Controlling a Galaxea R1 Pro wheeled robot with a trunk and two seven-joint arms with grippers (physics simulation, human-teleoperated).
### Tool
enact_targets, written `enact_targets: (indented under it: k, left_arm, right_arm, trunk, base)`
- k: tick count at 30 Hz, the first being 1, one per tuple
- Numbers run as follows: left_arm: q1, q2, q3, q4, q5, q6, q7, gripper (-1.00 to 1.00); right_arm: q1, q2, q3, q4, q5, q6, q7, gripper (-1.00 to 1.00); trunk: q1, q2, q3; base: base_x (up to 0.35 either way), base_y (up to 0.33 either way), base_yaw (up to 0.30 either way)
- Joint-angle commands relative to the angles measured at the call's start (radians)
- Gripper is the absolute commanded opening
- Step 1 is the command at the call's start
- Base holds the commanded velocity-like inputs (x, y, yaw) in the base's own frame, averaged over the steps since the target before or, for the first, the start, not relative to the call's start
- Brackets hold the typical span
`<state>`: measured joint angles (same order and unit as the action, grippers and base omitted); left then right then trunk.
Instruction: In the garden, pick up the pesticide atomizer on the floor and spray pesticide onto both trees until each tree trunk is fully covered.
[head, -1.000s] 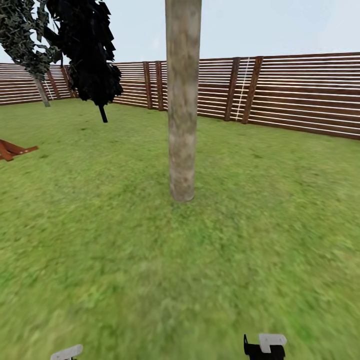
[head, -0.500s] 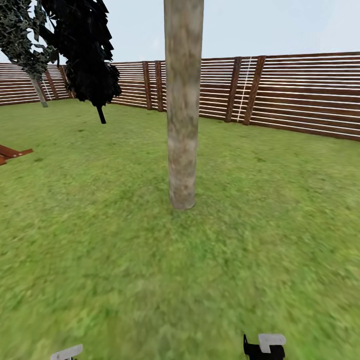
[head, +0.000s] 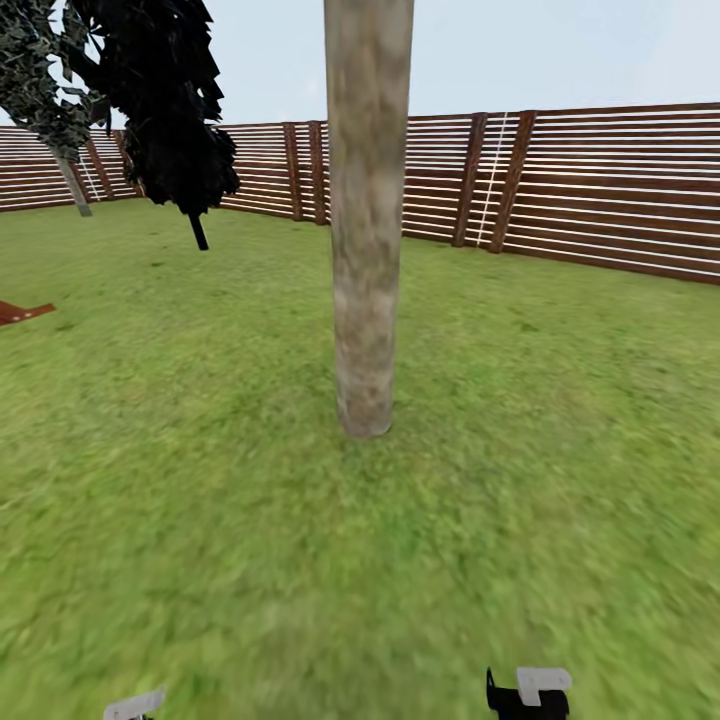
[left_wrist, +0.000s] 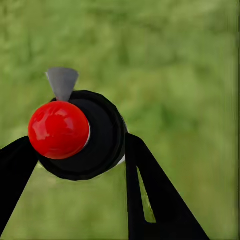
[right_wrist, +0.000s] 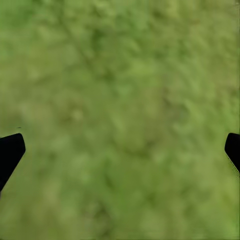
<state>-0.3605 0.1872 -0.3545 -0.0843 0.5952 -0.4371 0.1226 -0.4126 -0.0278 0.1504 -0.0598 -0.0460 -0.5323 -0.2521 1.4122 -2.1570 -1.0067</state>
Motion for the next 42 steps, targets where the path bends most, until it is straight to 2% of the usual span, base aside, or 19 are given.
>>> enact_targets:
  k: [1,15,24,42]
  left_arm:
    - [0.0,0.0,0.0,0.0,0.0,0.0,0.0,-1.0]
    - [0.0,0.0,0.0,0.0,0.0,0.001,0.0,-1.0]
    - [0.0,0.0,0.0,0.0,0.0,0.0,0.0,-1.0]
    - [0.0,0.003,0.001,0.0,0.001,-0.001,0.0,-1.0]
  right_arm:
    - [0.0,0.0,0.0,0.0,0.0,0.0,0.0,1.0]
    - [0.0,0.0,0.0,0.0,0.0,0.0,0.0,1.0]
    - [0.0,0.0,0.001,0.0,-0.001,0.0,0.001,1.0]
    - [0.0,-0.002,0.0,-0.002,-0.001,-0.001,-0.001,1.0]
  trunk:
    - [0.0,0.0,0.0]
    - [0.0,0.0,0.0]
    - [0.0,0.0,0.0]
    - [0.0,0.0,0.0]
  base:
    - [0.336,0.0,0.0]
    - [0.329,-0.046,0.0]
    - [0.287,-0.153,-0.091]
    - [0.265,-0.177,-0.003]
